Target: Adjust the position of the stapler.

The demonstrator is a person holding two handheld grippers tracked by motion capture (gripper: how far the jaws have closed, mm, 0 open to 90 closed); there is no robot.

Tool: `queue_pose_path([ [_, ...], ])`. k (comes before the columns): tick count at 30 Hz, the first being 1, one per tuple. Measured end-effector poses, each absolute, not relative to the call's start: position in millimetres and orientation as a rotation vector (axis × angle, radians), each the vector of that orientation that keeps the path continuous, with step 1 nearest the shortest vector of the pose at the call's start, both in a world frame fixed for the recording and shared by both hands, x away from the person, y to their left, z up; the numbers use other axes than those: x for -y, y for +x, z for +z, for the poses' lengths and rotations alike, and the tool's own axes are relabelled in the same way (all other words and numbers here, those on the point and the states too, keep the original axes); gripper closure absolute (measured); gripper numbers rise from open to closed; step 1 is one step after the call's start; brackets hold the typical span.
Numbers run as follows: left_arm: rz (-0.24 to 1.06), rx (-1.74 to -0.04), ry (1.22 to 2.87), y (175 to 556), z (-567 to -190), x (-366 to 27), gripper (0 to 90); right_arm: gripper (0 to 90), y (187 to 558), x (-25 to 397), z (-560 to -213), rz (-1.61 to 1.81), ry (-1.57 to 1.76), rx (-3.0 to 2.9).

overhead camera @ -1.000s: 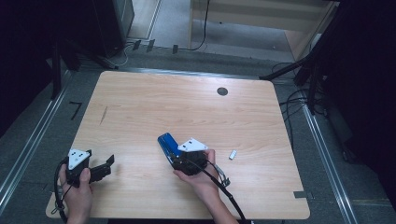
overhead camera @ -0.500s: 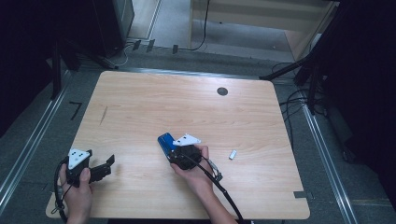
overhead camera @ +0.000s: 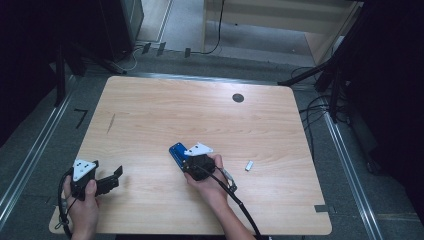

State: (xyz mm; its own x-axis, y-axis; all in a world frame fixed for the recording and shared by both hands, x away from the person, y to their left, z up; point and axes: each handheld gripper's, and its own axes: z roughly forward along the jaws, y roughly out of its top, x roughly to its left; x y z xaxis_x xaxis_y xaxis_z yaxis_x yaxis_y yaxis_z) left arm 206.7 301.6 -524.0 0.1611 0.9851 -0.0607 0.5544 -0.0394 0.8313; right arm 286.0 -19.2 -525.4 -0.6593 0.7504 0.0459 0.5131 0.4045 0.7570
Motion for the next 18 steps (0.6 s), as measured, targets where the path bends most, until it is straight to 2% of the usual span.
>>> queue_pose_path([
  [15, 0.729, -1.474, 1.69, 204, -523, -300, 13.8, 67.1, 271, 36, -525, 1.116, 0.95, -2.419],
  [18, 0.695, -1.452, 1.68, 202, -521, -294, 12.6, 67.1, 265, 42, -526, 1.13, 0.906, -2.428],
])
